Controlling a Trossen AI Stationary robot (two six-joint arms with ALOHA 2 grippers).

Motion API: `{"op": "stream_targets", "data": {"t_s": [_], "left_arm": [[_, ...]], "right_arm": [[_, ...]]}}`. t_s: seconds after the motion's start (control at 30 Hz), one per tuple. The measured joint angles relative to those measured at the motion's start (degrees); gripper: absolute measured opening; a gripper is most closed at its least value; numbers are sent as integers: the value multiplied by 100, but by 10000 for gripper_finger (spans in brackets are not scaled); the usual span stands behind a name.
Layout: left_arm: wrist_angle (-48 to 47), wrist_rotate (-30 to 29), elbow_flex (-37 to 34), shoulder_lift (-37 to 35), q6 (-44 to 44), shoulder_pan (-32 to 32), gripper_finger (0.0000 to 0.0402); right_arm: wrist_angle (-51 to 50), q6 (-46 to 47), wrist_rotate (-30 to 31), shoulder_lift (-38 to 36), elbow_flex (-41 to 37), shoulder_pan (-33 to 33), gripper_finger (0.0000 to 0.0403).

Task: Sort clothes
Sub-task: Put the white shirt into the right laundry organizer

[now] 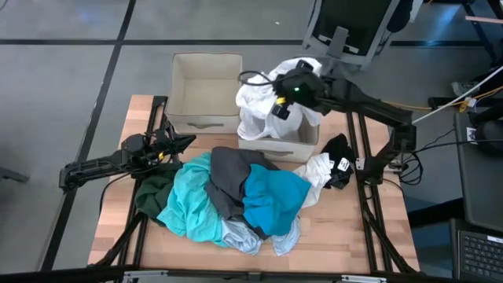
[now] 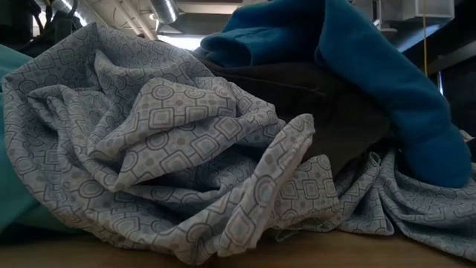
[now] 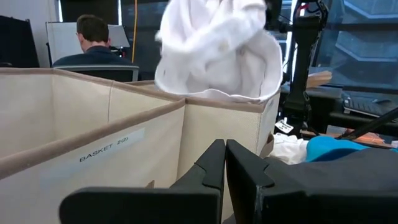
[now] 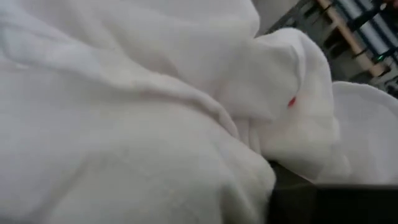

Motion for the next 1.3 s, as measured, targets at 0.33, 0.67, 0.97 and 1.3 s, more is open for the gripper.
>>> {"op": "stream_targets", "data": {"t_s": [0.33,0.67,0.97,1.3], "left_arm": [[-7,0,0,0,-74,0,6],[-7,0,0,-2,-62,0,6],[-5,0,0,-2,-39,0,6],[-4,0,0,-1,-57,0,6]], "right_arm": [[91,561,-961,124,-1238,-564,42],[1181,596,-1731,118,-2507,-761,42],[2198,722,-1624,118,-3146,-762,84],[3102,1025,-1732,118,-3660,-761,150]]}}
